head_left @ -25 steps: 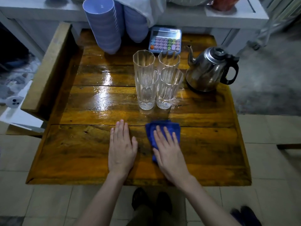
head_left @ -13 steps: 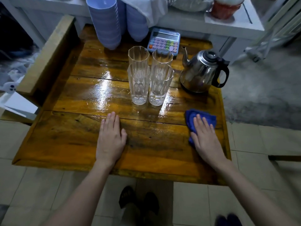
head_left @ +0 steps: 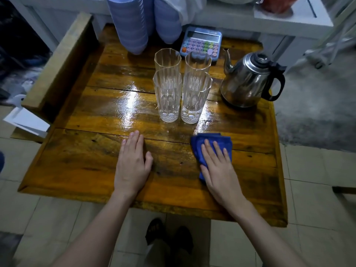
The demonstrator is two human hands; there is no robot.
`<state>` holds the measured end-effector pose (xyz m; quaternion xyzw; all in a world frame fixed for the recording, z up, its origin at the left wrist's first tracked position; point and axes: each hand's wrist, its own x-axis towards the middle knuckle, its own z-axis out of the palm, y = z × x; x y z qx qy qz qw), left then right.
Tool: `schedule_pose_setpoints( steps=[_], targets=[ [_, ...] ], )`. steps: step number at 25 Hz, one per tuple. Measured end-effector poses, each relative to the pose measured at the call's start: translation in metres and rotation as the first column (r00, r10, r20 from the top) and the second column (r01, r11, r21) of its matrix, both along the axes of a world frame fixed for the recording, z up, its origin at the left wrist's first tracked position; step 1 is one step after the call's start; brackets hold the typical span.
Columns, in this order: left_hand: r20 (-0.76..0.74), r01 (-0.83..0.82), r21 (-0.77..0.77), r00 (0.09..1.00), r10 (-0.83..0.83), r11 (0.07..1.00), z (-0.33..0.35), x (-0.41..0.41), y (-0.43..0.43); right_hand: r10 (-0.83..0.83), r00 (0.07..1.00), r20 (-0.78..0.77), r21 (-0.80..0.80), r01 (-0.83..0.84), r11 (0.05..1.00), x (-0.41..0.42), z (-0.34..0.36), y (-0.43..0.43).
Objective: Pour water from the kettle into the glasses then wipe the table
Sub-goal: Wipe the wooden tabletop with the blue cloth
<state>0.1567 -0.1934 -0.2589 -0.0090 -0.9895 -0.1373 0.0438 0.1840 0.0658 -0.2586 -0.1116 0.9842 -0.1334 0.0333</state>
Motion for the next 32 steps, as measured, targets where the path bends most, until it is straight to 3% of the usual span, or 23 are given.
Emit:
schedule_pose_setpoints(
  steps=[2, 6, 11, 17, 20, 22, 25, 27, 29, 32],
  targets=[
    [-0.001, 0.004, 0.001, 1.000, -0.004, 1.000, 0.000, -0.001, 0.000, -0.003, 1.000, 0.020, 0.024, 0.002, 1.000, 0.023, -0.002, 0.034],
    [-0.002, 0.000, 0.014, 1.000, 0.000, 1.000, 0.001, -0.001, 0.000, -0.176, 0.983, 0.050, 0.040, 0.174, 0.984, 0.015, 0.001, 0.105],
    [0.007, 0.001, 0.023, 1.000, -0.002, 1.000, 0.000, -0.002, -0.001, -0.358, 0.932, 0.062, 0.043, 0.356, 0.934, -0.035, 0.001, 0.078],
    [0.005, -0.006, 0.032, 1.000, 0.006, 0.999, 0.000, -0.002, 0.000, -0.084, 0.996, 0.037, 0.012, 0.084, 0.996, 0.020, 0.000, 0.007],
    [0.002, 0.001, 0.052, 1.000, -0.001, 0.999, 0.001, -0.002, -0.001, 0.040, 0.999, 0.026, 0.001, -0.041, 0.999, 0.044, -0.001, 0.021],
    [0.010, -0.013, 0.132, 1.000, 0.012, 0.991, 0.003, 0.000, -0.004, 0.034, 0.999, 0.024, 0.039, -0.035, 0.999, 0.043, -0.001, 0.054],
    [0.040, 0.023, 0.267, 0.999, -0.034, 0.963, 0.014, 0.000, -0.014, -0.118, 0.991, 0.061, 0.043, 0.115, 0.992, 0.024, -0.001, 0.103],
    [0.004, 0.072, 0.118, 0.997, -0.073, 0.990, 0.012, 0.005, -0.039, -0.174, 0.980, 0.096, 0.019, 0.173, 0.985, 0.008, -0.001, 0.108],
    [-0.002, -0.009, -0.006, 1.000, 0.009, 1.000, 0.007, 0.013, -0.071, -0.177, 0.981, 0.082, 0.001, 0.178, 0.984, 0.001, 0.000, 0.091],
    [0.016, -0.167, -0.015, 0.986, 0.167, 0.986, 0.002, 0.022, -0.096, -0.068, 0.997, 0.038, -0.027, 0.070, 0.997, 0.001, 0.004, 0.042]
  ],
)
